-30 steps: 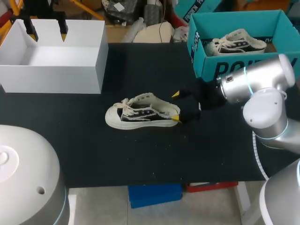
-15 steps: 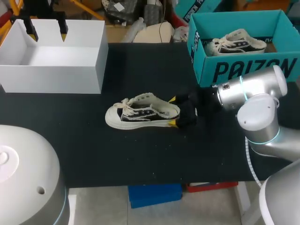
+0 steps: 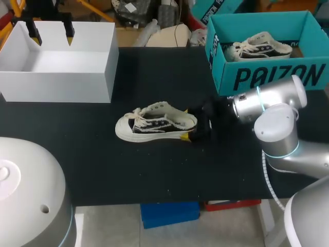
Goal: Take the shoe out of the shoebox, open the shoe tongue, remove and reinsert the insole, then place the shoe into the shoebox
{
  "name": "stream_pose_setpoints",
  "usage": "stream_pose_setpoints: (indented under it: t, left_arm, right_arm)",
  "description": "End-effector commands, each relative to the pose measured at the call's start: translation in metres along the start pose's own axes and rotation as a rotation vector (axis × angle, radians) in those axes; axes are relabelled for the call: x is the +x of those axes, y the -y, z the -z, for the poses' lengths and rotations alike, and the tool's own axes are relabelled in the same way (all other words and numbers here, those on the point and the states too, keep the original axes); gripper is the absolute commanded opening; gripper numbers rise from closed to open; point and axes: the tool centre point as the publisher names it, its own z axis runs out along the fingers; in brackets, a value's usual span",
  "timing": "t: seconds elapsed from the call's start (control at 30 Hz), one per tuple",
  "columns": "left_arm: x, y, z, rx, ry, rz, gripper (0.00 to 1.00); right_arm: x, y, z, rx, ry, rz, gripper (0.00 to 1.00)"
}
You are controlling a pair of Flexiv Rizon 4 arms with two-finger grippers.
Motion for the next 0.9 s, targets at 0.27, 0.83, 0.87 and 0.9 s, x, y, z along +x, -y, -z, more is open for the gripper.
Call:
stream_pose_setpoints:
  t: [0.27,0.83,0.87,0.9]
  left_arm:
    - [0.001,-0.001,0.001,-0.001,0.002,0.002,1.00]
    - [0.134,-0.075,0.000,0.086,-0.007,0.181,1.00]
    - [0.143,-0.084,-0.003,0.074,-0.007,0.160,1.00]
    - [0.152,-0.093,-0.007,0.064,-0.009,0.140,1.00]
  right_arm:
    - [-0.001,0.003,-0.004,-0.013,0.001,0.002,0.00]
    - [-0.001,0.003,-0.004,-0.013,0.001,0.002,0.00]
    - [-0.001,0.003,-0.004,-0.013,0.001,0.002,0.00]
    - [-0.001,0.003,-0.004,-0.013,0.001,0.002,0.00]
